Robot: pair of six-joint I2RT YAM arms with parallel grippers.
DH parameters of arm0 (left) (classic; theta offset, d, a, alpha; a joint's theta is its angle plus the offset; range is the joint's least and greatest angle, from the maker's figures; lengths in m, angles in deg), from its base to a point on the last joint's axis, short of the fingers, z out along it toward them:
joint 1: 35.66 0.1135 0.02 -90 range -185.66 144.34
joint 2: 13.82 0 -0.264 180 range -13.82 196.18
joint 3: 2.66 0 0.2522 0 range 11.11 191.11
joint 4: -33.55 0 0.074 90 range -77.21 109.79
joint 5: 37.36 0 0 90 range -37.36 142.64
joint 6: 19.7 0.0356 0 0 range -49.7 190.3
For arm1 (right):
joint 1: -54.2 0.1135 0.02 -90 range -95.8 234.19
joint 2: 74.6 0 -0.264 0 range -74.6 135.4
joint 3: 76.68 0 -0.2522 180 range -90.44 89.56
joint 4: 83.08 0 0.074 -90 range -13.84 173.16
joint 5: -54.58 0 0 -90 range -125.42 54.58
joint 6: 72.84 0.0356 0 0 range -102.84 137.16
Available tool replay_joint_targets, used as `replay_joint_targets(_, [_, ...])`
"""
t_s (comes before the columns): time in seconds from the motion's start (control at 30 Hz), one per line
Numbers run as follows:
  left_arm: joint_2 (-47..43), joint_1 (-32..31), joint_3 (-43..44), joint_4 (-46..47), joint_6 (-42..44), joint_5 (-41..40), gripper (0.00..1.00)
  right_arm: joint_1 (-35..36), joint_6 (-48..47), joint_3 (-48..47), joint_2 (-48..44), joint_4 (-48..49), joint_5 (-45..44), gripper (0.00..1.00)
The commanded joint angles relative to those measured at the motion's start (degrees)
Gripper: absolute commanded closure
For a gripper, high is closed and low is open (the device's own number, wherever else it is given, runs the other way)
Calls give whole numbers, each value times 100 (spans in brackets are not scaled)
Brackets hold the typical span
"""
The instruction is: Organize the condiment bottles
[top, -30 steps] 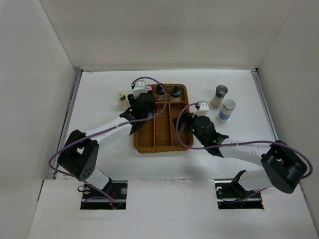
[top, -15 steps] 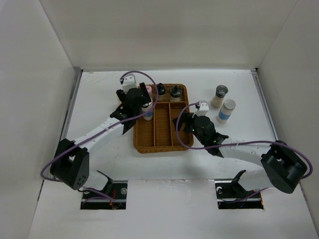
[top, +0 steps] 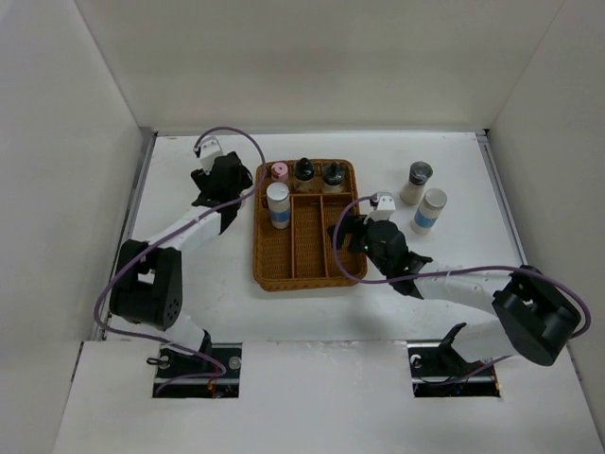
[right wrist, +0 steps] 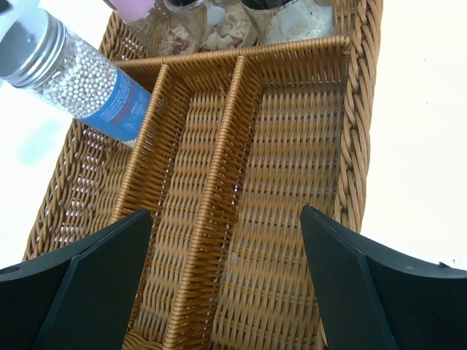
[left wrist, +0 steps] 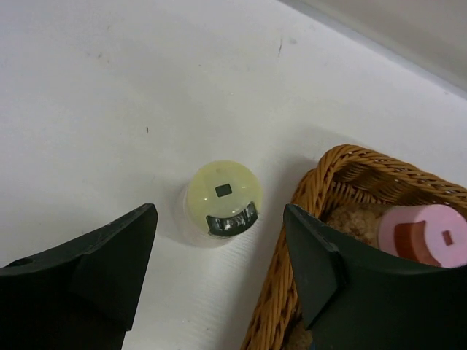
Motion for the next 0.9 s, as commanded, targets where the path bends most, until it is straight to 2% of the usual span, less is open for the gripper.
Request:
replay_joint_targets(0.0, [310,138,439,130,12,130,32,-9,-60,-223,31,154,-28,10])
replay_joint_targets(0.13, [733,208,711,200,38,218,33,-9,-69,-240,93,154,15,10])
replay_joint_targets(0.23, [927,200,861,209,47,201,38,-9,-86,-214,49,180,-20,10])
replay_joint_targets(0.3, [997,200,879,218,65,183,45,-9,-60,-222,58,163,15,10])
replay_joint_targets(0.4, [902,191,660,271,-5,174,61,-9,-86,-214,31,180,-11,10])
replay_joint_targets(0.5, [393,138,151,437,-84,8,66,-9,-42,-222,57,163,24,10])
replay_joint_targets(0.7, [-1092,-186,-1027,526,-225,-397,68,-9,-33,-240,110,163,33,10])
replay_joint_targets(0.87, [-2568,-547,-1397,-342,-146,-345,69,-9,-25,-214,128,216,33,10])
